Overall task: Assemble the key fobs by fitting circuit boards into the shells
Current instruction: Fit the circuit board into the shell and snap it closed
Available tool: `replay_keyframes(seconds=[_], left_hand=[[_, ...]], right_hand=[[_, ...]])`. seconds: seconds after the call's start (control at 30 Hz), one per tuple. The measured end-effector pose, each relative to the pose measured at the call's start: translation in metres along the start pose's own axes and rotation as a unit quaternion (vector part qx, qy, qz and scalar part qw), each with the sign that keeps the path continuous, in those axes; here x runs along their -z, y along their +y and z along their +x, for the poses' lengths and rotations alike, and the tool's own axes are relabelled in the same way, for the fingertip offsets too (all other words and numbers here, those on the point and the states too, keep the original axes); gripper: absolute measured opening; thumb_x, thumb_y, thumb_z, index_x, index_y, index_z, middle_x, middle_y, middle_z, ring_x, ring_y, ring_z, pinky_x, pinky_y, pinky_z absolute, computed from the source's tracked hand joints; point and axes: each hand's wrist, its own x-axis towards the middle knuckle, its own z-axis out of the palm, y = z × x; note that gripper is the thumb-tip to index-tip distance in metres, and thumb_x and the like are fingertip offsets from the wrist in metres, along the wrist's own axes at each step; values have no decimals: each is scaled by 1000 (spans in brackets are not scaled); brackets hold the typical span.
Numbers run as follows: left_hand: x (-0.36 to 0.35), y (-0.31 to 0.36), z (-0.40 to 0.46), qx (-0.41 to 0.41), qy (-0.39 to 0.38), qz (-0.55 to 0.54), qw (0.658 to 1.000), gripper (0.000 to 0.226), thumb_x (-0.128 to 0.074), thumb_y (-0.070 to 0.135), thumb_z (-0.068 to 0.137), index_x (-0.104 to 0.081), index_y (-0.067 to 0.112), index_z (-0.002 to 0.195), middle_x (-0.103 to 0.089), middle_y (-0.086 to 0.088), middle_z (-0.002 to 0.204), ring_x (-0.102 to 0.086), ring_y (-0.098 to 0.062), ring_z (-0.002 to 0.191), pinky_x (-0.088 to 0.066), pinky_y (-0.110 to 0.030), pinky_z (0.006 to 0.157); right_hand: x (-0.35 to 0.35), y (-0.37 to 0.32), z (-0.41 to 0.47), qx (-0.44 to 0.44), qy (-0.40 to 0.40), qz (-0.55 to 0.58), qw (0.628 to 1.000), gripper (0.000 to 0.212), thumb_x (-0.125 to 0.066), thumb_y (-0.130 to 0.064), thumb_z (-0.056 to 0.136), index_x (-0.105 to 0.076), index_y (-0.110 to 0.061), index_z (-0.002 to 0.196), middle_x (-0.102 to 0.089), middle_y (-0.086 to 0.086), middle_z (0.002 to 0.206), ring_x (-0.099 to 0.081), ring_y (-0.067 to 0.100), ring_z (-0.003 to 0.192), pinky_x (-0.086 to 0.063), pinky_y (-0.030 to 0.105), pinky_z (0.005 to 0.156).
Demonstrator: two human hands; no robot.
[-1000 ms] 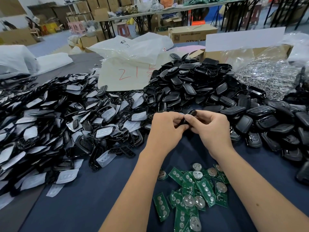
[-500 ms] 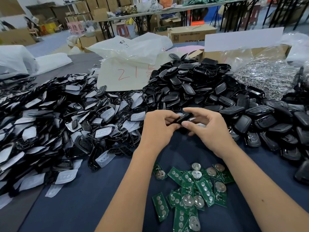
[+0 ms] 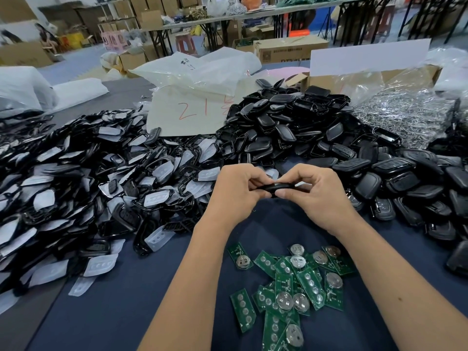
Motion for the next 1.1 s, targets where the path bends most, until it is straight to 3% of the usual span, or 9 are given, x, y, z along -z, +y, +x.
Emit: replay_keyframes(seconds=[0.23, 0.37, 0.5, 0.6, 0.7, 0.87, 0.93, 1.03, 1.1], left_hand=[[-4, 5, -3, -50, 8, 58, 997, 46, -88, 4, 70, -66, 32, 99, -68, 12, 81, -67, -6, 80, -59, -33, 77], [-5, 6, -2, -50, 19, 32, 998, 50, -88, 2, 70, -60, 31, 99, -66, 7, 77, -68, -13, 76, -60, -38, 75], [-9, 8, -2, 1, 20, -70, 997, 44, -89, 3, 73, -64, 27, 99, -65, 4, 76, -62, -13, 69, -56, -24, 69], [-15, 11, 0, 52, 34, -176, 982, 28, -86, 0, 79, -69, 15, 95, -62, -2, 77, -64, -17, 75, -62, -36, 77], [-19, 11, 0, 106, 45, -316, 942, 20, -80, -4, 84, -68, 12, 88, -69, -1, 77, -72, -18, 79, -63, -33, 74], [-16, 9, 0, 168, 13, -436, 884, 30, -73, -7, 87, -56, 11, 71, -60, -15, 89, -69, -20, 81, -61, -26, 69], [-15, 8, 1, 175, 1, -445, 878, 25, -73, -7, 86, -57, 11, 79, -55, -17, 95, -66, -25, 87, -61, -27, 69], [-13, 7, 1, 182, -9, -453, 872, 32, -75, -8, 85, -63, 4, 112, -56, -11, 89, -67, -22, 84, -61, -26, 68], [-14, 8, 2, 177, -24, -446, 877, 33, -73, -8, 86, -65, 0, 117, -56, -8, 86, -68, -17, 79, -61, -25, 68]], right_hand=[[-4, -1, 2, 47, -10, -82, 995, 22, -89, -5, 78, -74, -16, 87, -71, -5, 90, -69, 20, 89, -58, 48, 80], [-4, -1, 1, 35, 8, -59, 998, 22, -91, -12, 77, -77, -23, 90, -74, -7, 89, -70, 15, 85, -57, 40, 76], [-2, -2, 2, -19, 61, 99, 993, 34, -89, -29, 75, -75, -22, 105, -75, -7, 88, -70, 13, 81, -55, 25, 76], [-2, 0, 4, -63, 72, 180, 979, 32, -80, -44, 81, -77, -21, 104, -74, 2, 90, -65, 14, 83, -53, 31, 75], [-6, 3, 4, -86, 59, 166, 981, 35, -74, -51, 86, -80, -19, 99, -72, 12, 85, -61, 20, 77, -50, 36, 73], [-5, 5, 5, -70, 61, 134, 987, 32, -79, -52, 80, -82, -21, 88, -59, -2, 60, -48, 15, 55, -41, 22, 53], [-5, 5, 5, -74, 48, 151, 984, 34, -80, -50, 80, -82, -17, 87, -57, -1, 60, -44, 16, 54, -38, 22, 51], [-7, 5, 6, -86, 40, 172, 980, 38, -79, -48, 80, -80, -11, 83, -57, 1, 61, -42, 15, 53, -36, 21, 47], [-7, 5, 6, -88, 36, 185, 978, 38, -79, -46, 81, -78, -8, 80, -57, 2, 61, -42, 12, 51, -34, 19, 46]])
